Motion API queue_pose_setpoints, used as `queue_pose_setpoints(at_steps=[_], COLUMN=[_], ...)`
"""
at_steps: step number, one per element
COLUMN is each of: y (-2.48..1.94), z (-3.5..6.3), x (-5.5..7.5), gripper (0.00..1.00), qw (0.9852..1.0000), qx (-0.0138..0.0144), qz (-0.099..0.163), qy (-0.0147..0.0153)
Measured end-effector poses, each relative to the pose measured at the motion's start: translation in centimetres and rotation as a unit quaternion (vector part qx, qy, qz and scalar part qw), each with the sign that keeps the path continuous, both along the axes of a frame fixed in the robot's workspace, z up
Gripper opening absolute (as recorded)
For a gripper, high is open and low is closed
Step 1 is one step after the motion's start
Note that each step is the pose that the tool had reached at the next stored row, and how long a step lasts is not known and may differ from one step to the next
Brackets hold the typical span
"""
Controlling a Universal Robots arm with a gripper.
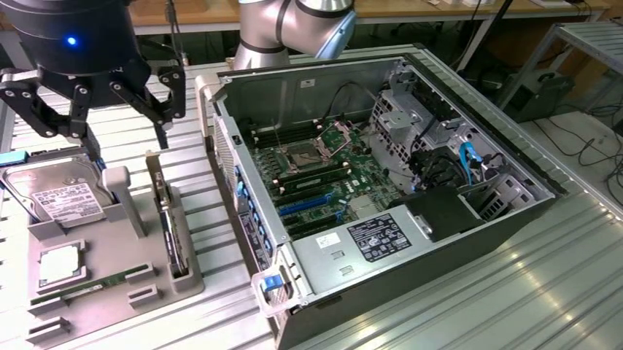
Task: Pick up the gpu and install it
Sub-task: 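Pick up the gpu and move the gpu toward the slot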
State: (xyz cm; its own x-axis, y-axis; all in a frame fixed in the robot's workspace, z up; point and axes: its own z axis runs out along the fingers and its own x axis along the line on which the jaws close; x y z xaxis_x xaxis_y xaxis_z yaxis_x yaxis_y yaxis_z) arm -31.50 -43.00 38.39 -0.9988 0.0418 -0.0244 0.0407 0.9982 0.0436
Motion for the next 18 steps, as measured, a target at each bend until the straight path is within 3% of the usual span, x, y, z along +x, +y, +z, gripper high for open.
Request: queue_pose_setpoints(at_steps=[2,6,18], y=[-0.20,-1.07,-1.17], z=[-0.36,-1.04,-1.70], x=[0.0,0.0,0.0], gripper=[0.72,0.72,0.72], qw=[1.0000,1.0000,0.9999], qx=[-0.0001,0.0000,-0.0020], qz=[0.000,0.004,0.014], qy=[0.0004,0.0017,0.0022])
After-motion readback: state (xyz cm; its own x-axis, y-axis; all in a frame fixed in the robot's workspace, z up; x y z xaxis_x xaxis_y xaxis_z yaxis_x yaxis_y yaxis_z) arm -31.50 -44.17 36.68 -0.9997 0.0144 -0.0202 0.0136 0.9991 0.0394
